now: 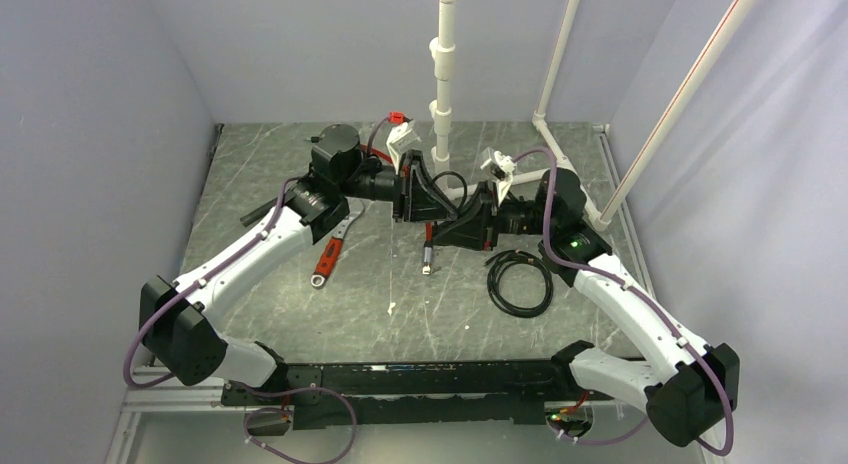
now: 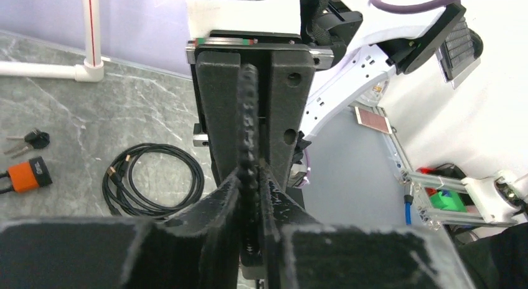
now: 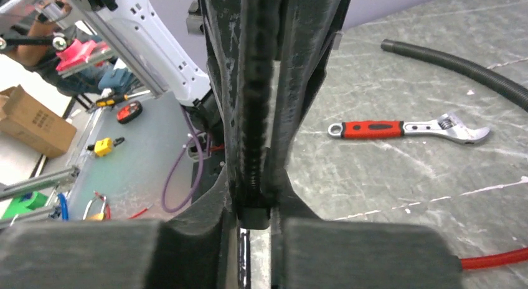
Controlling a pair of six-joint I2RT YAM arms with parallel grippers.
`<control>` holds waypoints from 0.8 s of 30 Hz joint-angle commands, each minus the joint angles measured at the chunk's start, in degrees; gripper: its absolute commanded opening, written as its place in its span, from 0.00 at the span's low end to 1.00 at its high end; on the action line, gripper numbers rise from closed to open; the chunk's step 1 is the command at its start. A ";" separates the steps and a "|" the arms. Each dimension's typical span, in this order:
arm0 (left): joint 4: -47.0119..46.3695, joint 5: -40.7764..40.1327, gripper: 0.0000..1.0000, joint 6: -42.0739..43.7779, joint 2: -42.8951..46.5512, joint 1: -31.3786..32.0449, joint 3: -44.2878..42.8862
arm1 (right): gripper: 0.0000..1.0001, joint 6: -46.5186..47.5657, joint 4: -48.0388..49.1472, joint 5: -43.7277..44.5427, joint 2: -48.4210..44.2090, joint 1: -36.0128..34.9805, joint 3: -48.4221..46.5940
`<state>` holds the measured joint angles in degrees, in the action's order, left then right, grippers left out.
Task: Lock with the key
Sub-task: Lock the lock.
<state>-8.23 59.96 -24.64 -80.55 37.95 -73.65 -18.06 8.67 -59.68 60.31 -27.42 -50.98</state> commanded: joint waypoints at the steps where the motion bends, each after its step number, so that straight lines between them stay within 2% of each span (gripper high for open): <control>1: 0.10 0.22 0.45 0.33 1.18 -1.94 -2.35 | 0.00 -0.39 1.72 2.58 0.16 0.49 -1.37; 3: -0.64 -0.55 0.77 -0.13 1.75 -3.97 -1.82 | 0.00 -1.65 2.69 4.42 -0.01 1.52 -1.28; 4: -0.21 -1.12 0.87 0.57 2.30 -5.21 -2.07 | 0.00 -3.13 4.26 5.00 -0.02 2.37 -1.17; 6: 1.87 -3.24 0.94 2.93 3.21 -7.62 -3.03 | 0.00 -6.70 6.76 6.14 0.07 4.42 -1.21; 10: 5.90 -8.34 0.93 9.49 5.98 -9.56 -2.21 | 0.00 -13.19 10.46 9.33 -0.75 8.31 -1.66; 14: 5.04 -11.17 0.82 12.62 8.30 -9.25 3.19 | 0.00 -18.10 12.48 14.08 -3.50 10.01 -0.65; 17: 4.07 -12.57 0.69 14.41 8.65 -6.92 6.41 | 0.00 -20.60 12.47 16.68 -4.70 10.04 0.10; 21: 2.76 -13.62 0.64 16.10 7.66 -2.07 6.76 | 0.00 -23.55 12.47 18.77 -5.22 10.06 0.88; 24: -0.67 -14.62 0.57 13.25 6.10 0.24 6.76 | 0.00 -25.25 13.39 19.83 -5.34 9.95 1.43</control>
<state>-3.64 47.64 -11.31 -73.41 35.57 -66.70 -38.92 17.63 -43.29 55.86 -17.39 -50.13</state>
